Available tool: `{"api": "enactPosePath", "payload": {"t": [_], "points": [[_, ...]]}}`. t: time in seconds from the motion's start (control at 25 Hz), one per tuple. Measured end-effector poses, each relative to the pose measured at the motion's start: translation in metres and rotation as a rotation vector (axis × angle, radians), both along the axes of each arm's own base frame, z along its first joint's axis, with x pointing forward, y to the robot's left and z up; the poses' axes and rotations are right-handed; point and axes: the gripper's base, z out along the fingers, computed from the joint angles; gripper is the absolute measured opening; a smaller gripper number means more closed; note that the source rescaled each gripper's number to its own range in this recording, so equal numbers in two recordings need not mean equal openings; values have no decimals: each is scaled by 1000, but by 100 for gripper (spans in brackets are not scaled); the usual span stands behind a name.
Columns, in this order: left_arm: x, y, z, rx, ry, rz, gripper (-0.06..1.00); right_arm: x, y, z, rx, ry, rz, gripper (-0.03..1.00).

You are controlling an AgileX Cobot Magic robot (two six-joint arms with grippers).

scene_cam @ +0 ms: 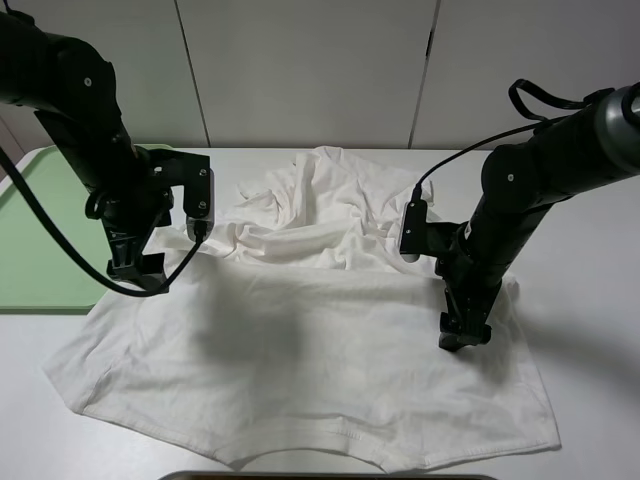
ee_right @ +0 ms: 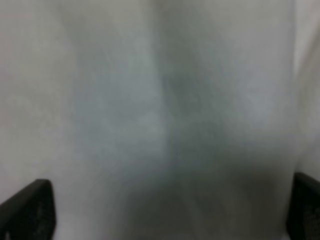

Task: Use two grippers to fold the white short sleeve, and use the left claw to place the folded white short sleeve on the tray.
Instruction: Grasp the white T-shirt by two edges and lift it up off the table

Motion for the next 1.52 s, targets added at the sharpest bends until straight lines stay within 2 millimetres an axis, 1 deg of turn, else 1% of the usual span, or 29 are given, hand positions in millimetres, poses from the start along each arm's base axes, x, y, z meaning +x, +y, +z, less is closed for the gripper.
{"api": "enactPosePath", "payload": {"t": [0.12, 0.32, 0.76, 0.88, 1.08, 1.36, 1.52], "points": [[0, -2, -6, -4, 20, -18, 97, 0, 0, 0, 1, 4, -3, 100], [4, -4, -25, 9, 53, -87, 97, 1, 0, 0, 0, 7, -3, 100], [11, -8, -56, 15, 59, -110, 97, 1, 1, -1, 6, 11, -10, 100], [14, -8, -60, 9, 41, -110, 97, 1, 1, -1, 7, 11, -11, 100], [19, -11, -59, -11, -19, -111, 97, 1, 2, -1, 12, 13, -16, 100], [16, -9, -73, 10, 45, -110, 96, 1, 2, -1, 14, 14, -18, 100], [16, -9, -74, 11, 48, -110, 91, 1, 2, -1, 14, 14, -19, 100]]}}
